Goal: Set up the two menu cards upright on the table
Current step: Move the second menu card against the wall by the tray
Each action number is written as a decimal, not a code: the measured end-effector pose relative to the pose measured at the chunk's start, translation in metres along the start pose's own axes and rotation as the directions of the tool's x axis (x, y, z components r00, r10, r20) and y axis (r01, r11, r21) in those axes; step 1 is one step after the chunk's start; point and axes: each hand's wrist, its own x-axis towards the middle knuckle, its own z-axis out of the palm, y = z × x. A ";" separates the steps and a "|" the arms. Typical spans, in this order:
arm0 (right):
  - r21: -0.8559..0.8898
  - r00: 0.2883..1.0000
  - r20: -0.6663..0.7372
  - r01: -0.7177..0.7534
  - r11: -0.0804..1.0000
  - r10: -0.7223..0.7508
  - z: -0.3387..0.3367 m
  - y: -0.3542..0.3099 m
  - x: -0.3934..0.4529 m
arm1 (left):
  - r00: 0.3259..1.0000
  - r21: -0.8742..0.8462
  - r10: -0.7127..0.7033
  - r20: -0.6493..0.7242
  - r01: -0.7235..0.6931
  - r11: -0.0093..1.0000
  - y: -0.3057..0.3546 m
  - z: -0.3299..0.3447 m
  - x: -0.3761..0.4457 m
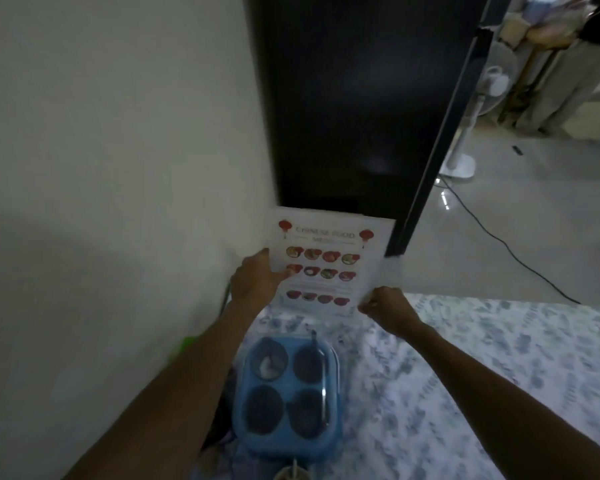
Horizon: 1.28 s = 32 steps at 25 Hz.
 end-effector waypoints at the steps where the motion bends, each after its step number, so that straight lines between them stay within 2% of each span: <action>1: 0.020 1.000 0.026 0.008 1.000 -0.008 0.014 -0.011 0.009 | 0.999 -0.016 -0.044 -0.008 0.044 0.999 -0.017 -0.007 0.006; 4: 0.050 0.996 0.083 0.038 0.998 -0.042 0.054 -0.033 0.035 | 0.990 -0.077 -0.130 -0.053 0.125 0.989 -0.056 -0.021 0.018; 10: 0.019 0.991 0.100 0.093 0.996 -0.094 0.083 -0.055 0.070 | 0.974 -0.059 -0.174 -0.141 0.167 0.984 -0.079 -0.030 0.042; 15: 0.021 0.990 0.091 0.108 0.994 -0.109 0.094 -0.060 0.078 | 0.971 0.141 -0.182 -0.153 0.204 0.969 -0.075 -0.028 0.047; 18: 0.029 0.990 0.088 0.106 0.994 -0.108 0.099 -0.067 0.081 | 0.978 0.208 -0.165 -0.131 0.190 0.960 -0.076 -0.029 0.045; 27: 0.075 0.992 0.099 0.076 0.994 -0.083 0.100 -0.079 0.078 | 0.986 0.230 -0.125 -0.110 0.148 0.962 -0.078 -0.030 0.035; 32: 0.016 0.985 0.138 0.100 0.995 -0.101 0.094 -0.085 0.073 | 0.989 0.210 -0.085 -0.117 0.109 0.972 -0.068 -0.028 0.029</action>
